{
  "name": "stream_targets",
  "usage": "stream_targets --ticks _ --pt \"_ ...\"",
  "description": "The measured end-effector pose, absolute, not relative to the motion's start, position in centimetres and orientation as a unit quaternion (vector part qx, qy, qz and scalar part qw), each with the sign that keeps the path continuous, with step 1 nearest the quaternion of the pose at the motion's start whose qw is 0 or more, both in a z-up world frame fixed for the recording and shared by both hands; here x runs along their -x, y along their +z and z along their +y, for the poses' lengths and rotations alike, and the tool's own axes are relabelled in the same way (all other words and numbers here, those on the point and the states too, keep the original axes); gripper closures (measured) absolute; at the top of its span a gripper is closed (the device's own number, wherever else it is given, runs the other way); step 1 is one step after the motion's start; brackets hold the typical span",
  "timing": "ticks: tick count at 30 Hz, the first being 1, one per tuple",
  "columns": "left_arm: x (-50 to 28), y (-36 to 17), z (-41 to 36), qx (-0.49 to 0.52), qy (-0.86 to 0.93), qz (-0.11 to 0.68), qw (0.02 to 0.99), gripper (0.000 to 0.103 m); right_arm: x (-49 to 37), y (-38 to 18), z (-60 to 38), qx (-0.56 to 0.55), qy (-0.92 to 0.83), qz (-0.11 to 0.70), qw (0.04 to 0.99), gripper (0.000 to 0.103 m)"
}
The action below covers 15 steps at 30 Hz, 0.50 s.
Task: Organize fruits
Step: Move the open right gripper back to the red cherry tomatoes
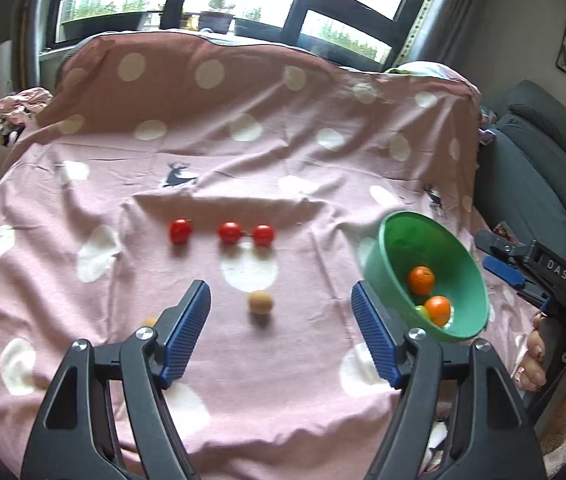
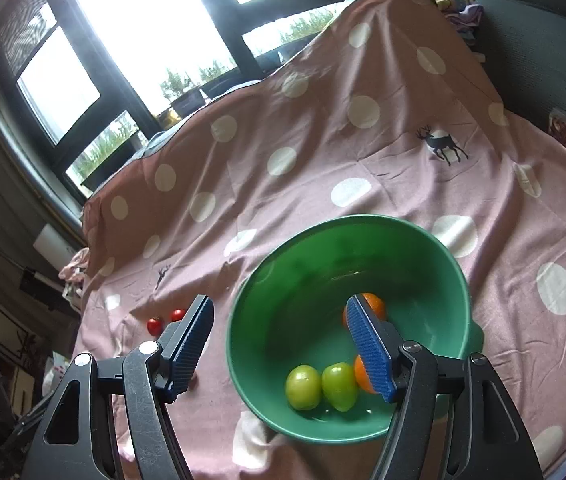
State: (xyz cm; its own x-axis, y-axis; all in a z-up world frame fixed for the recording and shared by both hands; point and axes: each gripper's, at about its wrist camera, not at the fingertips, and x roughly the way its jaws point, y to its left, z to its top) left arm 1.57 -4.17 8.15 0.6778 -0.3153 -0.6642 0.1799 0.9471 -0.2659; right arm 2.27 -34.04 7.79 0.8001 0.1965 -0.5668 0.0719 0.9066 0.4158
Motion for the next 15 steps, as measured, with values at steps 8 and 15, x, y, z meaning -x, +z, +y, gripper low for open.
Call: stream_targets --ticks 8,15 --pt "-1.7 4.7 2.5 0.134 -0.071 0.396 0.906 0.03 -3.3 7.3 -28.7 -0.169 0.08 0.327 0.927 0.033" --pt "-2.5 2.9 2.6 0.116 -0.07 0.417 0.899 0.031 -5.2 5.4 -24.0 -0.165 0.144 0.37 0.903 0.033"
